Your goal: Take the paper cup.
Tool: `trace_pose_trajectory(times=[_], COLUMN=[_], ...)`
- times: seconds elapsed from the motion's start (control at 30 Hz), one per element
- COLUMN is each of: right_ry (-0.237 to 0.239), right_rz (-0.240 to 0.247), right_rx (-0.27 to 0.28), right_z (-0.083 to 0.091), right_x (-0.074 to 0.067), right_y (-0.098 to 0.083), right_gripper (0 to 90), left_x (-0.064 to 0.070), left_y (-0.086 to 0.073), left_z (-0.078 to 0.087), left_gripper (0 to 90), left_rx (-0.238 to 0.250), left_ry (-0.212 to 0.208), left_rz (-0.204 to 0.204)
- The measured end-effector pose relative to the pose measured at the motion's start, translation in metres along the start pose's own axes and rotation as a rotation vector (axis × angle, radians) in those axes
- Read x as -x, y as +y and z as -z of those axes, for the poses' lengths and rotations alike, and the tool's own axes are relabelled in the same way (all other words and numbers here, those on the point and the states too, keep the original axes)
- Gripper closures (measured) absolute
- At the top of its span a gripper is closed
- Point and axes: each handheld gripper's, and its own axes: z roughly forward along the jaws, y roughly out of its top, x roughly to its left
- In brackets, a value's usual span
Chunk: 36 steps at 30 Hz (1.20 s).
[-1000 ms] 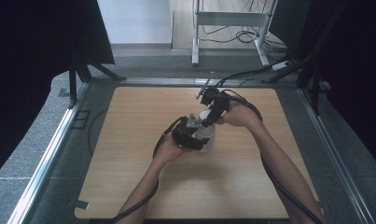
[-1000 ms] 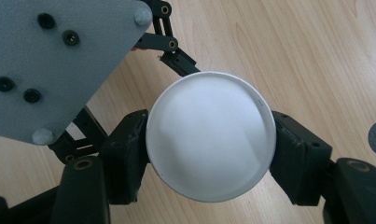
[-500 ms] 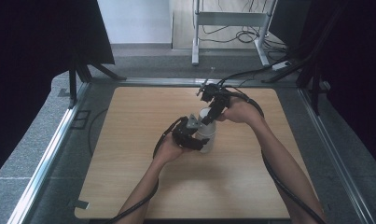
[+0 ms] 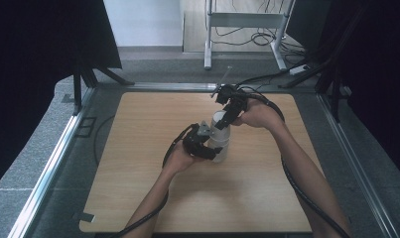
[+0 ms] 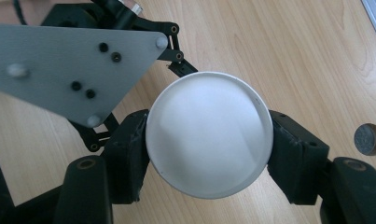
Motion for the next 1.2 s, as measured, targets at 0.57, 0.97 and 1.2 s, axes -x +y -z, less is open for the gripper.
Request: trace_pose_trajectory(times=[0.57, 0.97, 1.2], right_ry=[-0.003, -0.019, -0.027], right_rz=[-0.008, -0.013, -0.013], right_rx=[0.055, 0.103, 0.128], right_z=[0.026, 0.048, 0.059], right_x=[-0.003, -0.007, -0.01], right_y=[0.001, 0.0, -0.003], right_gripper=[35.6, 35.6, 35.6], left_x=[-0.004, -0.003, -0.002], left_y=[-0.004, -0.008, -0.008], left_z=[0.005, 0.008, 0.009], left_gripper=[13.8, 13.6, 13.7], left_rx=[0.014, 0.019, 0.016], left_ry=[-0.016, -0.012, -0.012], left_rz=[0.024, 0.025, 0.018])
